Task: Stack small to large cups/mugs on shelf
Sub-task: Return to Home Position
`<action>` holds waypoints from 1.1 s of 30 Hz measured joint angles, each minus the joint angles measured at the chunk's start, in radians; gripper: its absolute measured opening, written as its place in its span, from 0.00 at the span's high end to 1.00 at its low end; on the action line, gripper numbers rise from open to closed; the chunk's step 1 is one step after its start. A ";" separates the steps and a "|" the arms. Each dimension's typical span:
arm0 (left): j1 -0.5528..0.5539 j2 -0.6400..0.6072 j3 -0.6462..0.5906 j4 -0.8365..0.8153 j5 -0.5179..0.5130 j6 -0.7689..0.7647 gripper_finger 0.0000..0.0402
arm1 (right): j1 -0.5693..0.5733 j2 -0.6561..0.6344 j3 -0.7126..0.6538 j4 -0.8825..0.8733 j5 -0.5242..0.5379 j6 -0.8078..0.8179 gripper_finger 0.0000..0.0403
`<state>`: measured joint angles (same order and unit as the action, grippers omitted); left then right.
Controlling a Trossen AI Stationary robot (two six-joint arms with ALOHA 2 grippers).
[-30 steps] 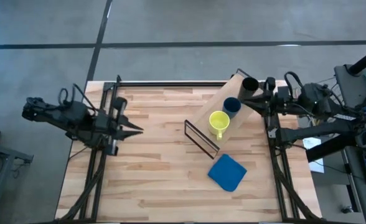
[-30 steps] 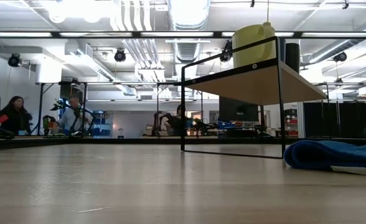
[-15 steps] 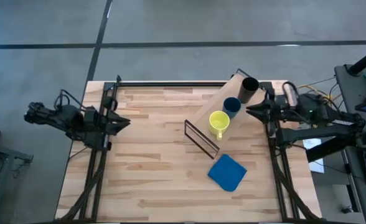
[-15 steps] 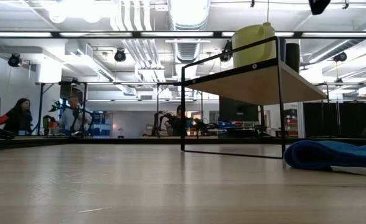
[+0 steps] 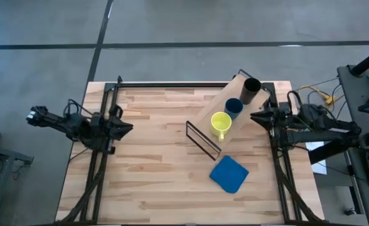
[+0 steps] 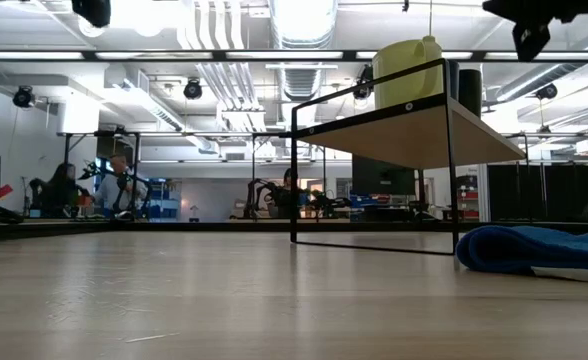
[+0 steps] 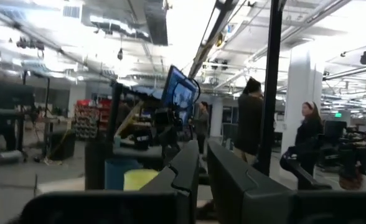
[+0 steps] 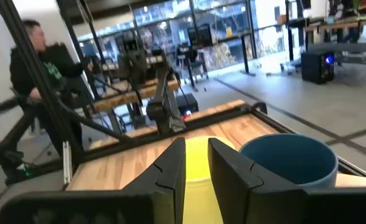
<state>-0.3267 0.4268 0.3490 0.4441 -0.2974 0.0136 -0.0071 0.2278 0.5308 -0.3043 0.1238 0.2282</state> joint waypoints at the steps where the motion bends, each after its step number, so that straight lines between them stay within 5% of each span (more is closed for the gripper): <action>1: 0.000 -0.002 -0.016 0.000 0.000 -0.015 0.95 | 0.000 -0.017 -0.021 0.018 0.000 0.004 0.84; 17: 0.000 -0.071 -0.340 0.334 -0.042 -0.115 0.95 | 0.000 -0.227 -0.173 0.035 0.000 -0.011 0.84; 33: 0.000 -0.112 -0.342 0.023 -0.171 -0.219 0.95 | 0.000 -0.228 -0.282 0.048 0.009 0.065 0.84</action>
<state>-0.3267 0.3149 0.0074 0.4671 -0.4679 -0.2050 -0.0071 -0.0002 0.2483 -0.2563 0.1326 0.2934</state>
